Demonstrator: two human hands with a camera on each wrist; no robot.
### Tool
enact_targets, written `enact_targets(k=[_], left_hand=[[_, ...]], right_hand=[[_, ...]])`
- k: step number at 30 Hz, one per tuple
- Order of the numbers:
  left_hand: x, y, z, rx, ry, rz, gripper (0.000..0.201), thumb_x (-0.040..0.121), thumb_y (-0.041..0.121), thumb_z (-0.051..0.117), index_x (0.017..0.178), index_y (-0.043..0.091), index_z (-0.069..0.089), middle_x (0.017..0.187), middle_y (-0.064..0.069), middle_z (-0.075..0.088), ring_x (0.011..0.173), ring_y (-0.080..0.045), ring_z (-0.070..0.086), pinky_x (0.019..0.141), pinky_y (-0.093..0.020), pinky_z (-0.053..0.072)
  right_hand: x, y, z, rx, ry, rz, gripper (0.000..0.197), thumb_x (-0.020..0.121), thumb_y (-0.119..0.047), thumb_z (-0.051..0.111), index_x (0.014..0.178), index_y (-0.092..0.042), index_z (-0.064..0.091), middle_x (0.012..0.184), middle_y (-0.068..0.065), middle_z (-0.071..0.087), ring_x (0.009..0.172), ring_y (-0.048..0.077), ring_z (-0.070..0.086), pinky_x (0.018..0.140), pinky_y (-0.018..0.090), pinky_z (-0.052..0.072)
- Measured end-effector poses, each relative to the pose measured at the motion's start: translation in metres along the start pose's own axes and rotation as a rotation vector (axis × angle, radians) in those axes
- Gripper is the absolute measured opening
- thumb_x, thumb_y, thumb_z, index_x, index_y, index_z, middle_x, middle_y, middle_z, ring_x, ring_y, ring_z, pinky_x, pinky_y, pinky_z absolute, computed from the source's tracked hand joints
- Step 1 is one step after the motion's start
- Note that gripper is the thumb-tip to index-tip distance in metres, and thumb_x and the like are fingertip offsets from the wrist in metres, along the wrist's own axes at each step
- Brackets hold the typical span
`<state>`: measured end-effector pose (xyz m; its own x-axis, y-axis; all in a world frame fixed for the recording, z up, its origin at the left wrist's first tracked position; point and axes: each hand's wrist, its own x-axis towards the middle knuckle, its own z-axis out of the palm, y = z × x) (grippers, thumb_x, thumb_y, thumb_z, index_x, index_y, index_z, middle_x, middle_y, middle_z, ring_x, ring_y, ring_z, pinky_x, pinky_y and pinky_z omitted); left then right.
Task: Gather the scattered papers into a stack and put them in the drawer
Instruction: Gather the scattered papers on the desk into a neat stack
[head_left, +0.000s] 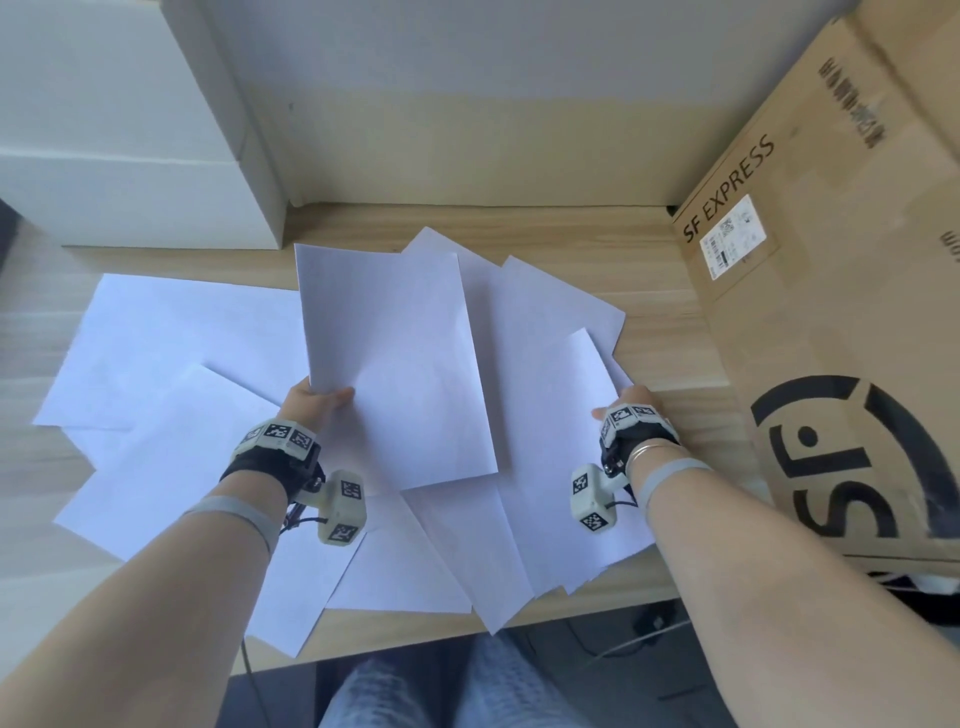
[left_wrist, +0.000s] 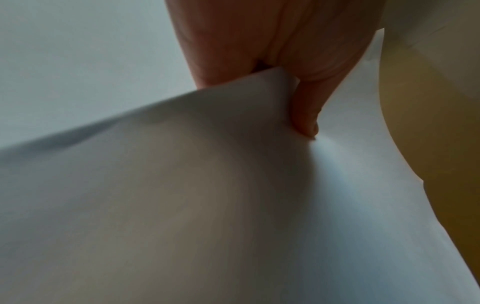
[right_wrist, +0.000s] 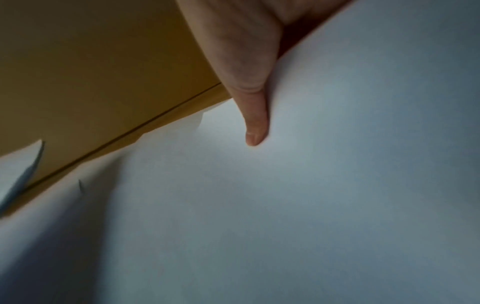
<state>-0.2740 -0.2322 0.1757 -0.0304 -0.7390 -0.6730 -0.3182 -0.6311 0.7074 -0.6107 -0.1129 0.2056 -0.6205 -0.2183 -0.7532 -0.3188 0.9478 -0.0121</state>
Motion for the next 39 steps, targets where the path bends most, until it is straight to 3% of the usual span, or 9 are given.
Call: enact_targets(k=[5,8,10,18,24,26,29,34,39], left_hand=[[-0.001,-0.001,-0.005,-0.026,0.005,-0.001,0.014,0.087,0.010,0.060,0.101,0.010,0.056,0.076,-0.005,0.058,0.076,-0.025,0.055,0.089,-0.041,0.044],[-0.002,-0.002,-0.009,-0.034,0.002,-0.004,0.006,0.087,0.008,0.060,0.084,0.014,0.059,0.075,-0.006,0.057,0.079,-0.026,0.054,0.089,-0.042,0.045],[-0.002,-0.005,-0.014,-0.040,0.002,-0.007,0.016,0.086,0.007,0.060,0.076,0.019,0.058,0.074,-0.006,0.058,0.077,-0.025,0.054,0.087,-0.041,0.045],[-0.005,-0.014,-0.030,-0.097,0.013,0.014,0.021,0.089,0.003,0.055,0.074,0.017,0.056,0.071,-0.007,0.054,0.062,-0.020,0.050,0.073,-0.032,0.043],[-0.006,-0.014,-0.037,-0.154,0.008,0.005,0.021,0.089,0.001,0.054,0.075,0.016,0.056,0.073,-0.008,0.054,0.064,-0.020,0.050,0.078,-0.036,0.042],[-0.007,-0.012,-0.038,-0.174,-0.004,-0.001,0.021,0.089,0.000,0.054,0.075,0.016,0.056,0.073,-0.008,0.054,0.065,-0.021,0.050,0.075,-0.036,0.043],[-0.009,-0.007,-0.039,-0.200,-0.022,0.013,0.022,0.090,-0.001,0.052,0.076,0.015,0.056,0.074,-0.008,0.054,0.065,-0.022,0.050,0.067,-0.031,0.044],[-0.006,-0.007,-0.042,-0.194,-0.046,0.013,0.020,0.088,-0.001,0.054,0.078,0.015,0.057,0.077,-0.009,0.056,0.067,-0.022,0.052,0.078,-0.038,0.044],[-0.002,-0.017,-0.042,-0.187,-0.044,0.010,0.020,0.087,-0.003,0.056,0.077,0.015,0.058,0.065,-0.005,0.065,0.067,-0.022,0.053,0.069,-0.032,0.045]], right_hand=[[0.004,-0.013,0.016,0.265,0.077,-0.061,0.028,0.090,-0.024,0.061,0.078,0.001,0.058,0.098,0.013,0.056,0.091,0.026,0.056,0.077,0.029,0.040],[0.005,-0.029,0.033,0.306,0.132,-0.052,0.042,0.086,-0.027,0.064,0.117,-0.001,0.055,0.132,0.011,0.045,0.121,0.029,0.046,0.092,0.035,0.045],[0.000,-0.039,0.041,0.290,0.185,-0.029,0.049,0.084,-0.024,0.067,0.123,-0.002,0.051,0.137,0.010,0.033,0.127,0.031,0.036,0.082,0.037,0.046],[0.004,-0.048,0.051,0.341,0.174,-0.126,0.044,0.089,-0.008,0.057,0.130,0.000,0.045,0.143,0.020,0.034,0.130,0.039,0.038,0.103,0.042,0.041],[0.002,-0.041,0.038,0.377,0.301,-0.328,0.041,0.085,-0.003,0.057,0.124,-0.005,0.043,0.110,0.016,0.059,0.095,0.031,0.060,0.071,0.027,0.040],[-0.004,-0.042,0.035,0.423,0.315,-0.387,0.054,0.084,-0.002,0.058,0.132,-0.017,0.037,0.120,0.018,0.058,0.084,0.027,0.058,0.071,0.030,0.044],[-0.010,-0.048,0.029,0.333,0.242,-0.384,0.088,0.084,-0.006,0.062,0.149,-0.029,0.007,0.136,0.014,0.050,0.107,0.033,0.060,0.086,0.035,0.047],[-0.017,-0.052,0.032,-0.107,0.114,-0.370,0.059,0.084,-0.026,0.065,0.135,-0.008,0.043,0.139,0.011,0.051,0.127,0.030,0.049,0.101,0.036,0.043],[-0.019,-0.054,0.058,-0.180,0.131,-0.350,0.061,0.084,-0.031,0.064,0.136,-0.008,0.041,0.143,0.011,0.038,0.131,0.032,0.040,0.104,0.036,0.037]])
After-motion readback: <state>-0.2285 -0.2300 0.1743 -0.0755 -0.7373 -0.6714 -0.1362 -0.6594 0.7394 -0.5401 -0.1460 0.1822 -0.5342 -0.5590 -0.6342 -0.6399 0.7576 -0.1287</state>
